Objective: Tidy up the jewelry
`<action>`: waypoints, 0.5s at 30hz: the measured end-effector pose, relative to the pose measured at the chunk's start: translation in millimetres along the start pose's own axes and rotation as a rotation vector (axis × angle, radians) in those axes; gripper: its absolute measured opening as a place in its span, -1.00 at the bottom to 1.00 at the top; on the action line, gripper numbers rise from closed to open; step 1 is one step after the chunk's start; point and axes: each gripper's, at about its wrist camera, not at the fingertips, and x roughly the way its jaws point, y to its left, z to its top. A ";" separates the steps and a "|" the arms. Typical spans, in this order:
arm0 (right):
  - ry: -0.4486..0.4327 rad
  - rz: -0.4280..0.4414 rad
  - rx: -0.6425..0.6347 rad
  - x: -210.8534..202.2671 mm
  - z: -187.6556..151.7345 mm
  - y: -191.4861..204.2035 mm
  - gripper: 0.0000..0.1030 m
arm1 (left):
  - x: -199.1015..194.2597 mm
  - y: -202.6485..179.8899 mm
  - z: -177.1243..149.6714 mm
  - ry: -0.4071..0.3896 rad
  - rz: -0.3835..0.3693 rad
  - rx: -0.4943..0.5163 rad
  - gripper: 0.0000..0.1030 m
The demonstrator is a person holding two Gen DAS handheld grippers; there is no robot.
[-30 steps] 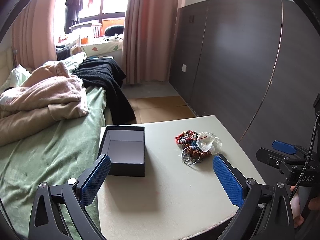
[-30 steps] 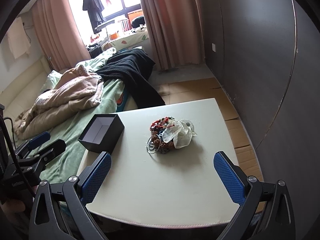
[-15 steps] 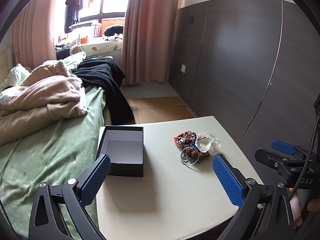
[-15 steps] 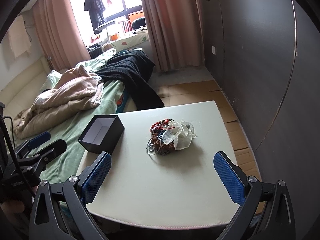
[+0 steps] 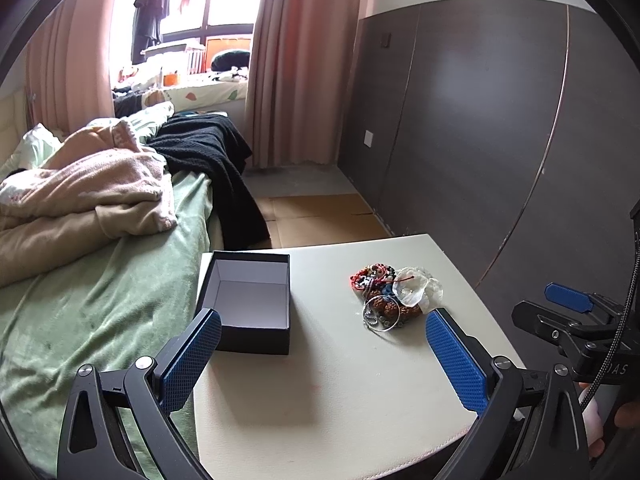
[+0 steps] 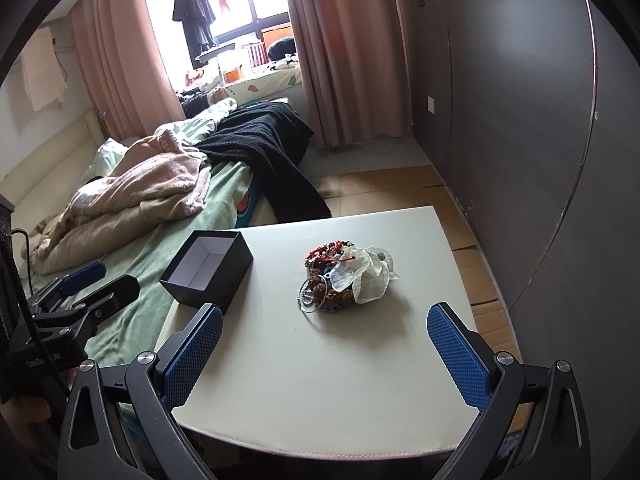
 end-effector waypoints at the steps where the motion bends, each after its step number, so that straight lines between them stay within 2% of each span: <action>1: 0.000 0.001 -0.001 -0.3 0.4 0.4 1.00 | 0.1 0.3 0.0 0.001 -0.001 -0.001 0.98; 15: -0.001 -0.004 0.009 -0.3 0.5 -0.4 1.00 | 2.2 -1.2 0.0 0.008 -0.003 0.001 0.98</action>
